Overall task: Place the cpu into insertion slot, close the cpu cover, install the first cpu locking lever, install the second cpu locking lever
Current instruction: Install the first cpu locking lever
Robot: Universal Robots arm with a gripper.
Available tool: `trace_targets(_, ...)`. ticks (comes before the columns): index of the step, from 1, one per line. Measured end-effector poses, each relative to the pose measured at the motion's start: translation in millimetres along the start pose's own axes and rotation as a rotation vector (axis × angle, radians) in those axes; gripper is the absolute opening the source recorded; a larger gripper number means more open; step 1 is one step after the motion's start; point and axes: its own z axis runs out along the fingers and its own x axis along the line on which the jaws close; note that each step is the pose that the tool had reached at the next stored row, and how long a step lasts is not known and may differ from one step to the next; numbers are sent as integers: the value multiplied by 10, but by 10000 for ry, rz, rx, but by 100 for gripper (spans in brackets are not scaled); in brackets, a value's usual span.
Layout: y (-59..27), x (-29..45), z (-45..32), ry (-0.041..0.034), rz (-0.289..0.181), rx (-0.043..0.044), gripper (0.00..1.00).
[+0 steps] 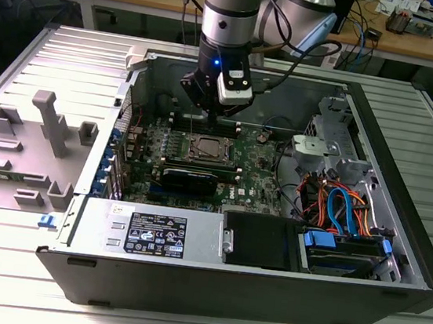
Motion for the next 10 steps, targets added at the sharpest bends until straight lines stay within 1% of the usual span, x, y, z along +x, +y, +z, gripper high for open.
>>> trace_targets(5,-2,7,10,3,-709,-10,11)
trace_targets(6,-4,16,11,2,-780,-12,11)
trace_targets(10,-15,61,10,4,-794,-11,11)
